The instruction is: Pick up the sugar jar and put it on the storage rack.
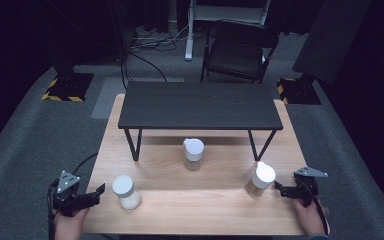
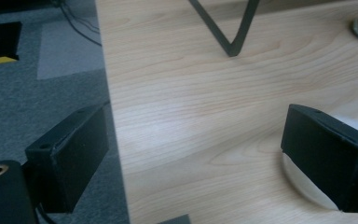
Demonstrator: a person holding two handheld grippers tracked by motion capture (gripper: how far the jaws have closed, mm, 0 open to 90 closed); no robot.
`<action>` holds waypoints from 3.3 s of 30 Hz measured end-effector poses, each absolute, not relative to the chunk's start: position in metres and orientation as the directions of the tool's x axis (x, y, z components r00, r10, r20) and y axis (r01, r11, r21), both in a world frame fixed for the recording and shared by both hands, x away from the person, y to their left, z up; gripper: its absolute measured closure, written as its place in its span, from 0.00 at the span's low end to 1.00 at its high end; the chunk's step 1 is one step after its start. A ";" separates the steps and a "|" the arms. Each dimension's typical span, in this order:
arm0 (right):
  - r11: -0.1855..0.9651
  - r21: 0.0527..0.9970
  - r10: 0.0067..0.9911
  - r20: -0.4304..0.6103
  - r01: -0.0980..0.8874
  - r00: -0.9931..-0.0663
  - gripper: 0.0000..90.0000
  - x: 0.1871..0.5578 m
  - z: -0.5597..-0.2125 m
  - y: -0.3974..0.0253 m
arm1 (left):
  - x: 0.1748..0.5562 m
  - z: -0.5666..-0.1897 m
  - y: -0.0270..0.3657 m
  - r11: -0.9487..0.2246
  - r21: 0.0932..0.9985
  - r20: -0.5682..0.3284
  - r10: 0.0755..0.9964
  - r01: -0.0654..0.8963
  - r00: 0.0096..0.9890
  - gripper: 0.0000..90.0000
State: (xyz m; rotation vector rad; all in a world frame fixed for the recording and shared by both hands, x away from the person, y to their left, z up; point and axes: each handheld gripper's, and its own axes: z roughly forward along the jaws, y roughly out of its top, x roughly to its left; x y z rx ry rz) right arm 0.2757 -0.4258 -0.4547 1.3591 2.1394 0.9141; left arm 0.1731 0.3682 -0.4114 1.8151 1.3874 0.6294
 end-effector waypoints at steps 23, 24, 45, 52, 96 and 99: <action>0.297 0.730 0.908 -0.017 0.616 -0.418 0.04 0.276 -0.455 -0.426 | 0.148 -0.391 0.364 -0.109 0.886 -0.036 0.952 0.451 0.302 0.09; 0.297 0.730 0.908 -0.017 0.616 -0.418 0.04 0.276 -0.455 -0.426 | 0.147 -0.390 0.364 -0.106 0.889 -0.038 0.952 0.446 0.303 0.09; 0.298 0.730 0.908 -0.018 0.616 -0.418 0.04 0.276 -0.455 -0.426 | 0.145 -0.388 0.352 -0.087 0.916 -0.068 0.928 0.391 0.367 0.09; 0.297 0.730 0.908 -0.018 0.616 -0.418 0.04 0.276 -0.455 -0.426 | 0.144 -0.385 0.344 -0.107 0.921 -0.057 0.915 0.376 0.400 0.09; 0.299 0.729 0.908 -0.018 0.616 -0.419 0.04 0.276 -0.455 -0.426 | 0.151 -0.403 0.316 -0.141 0.913 -0.066 0.876 0.383 0.478 0.07; 0.299 0.729 0.908 -0.018 0.616 -0.419 0.04 0.276 -0.455 -0.426 | 0.151 -0.405 0.315 -0.143 0.912 -0.066 0.874 0.385 0.481 0.06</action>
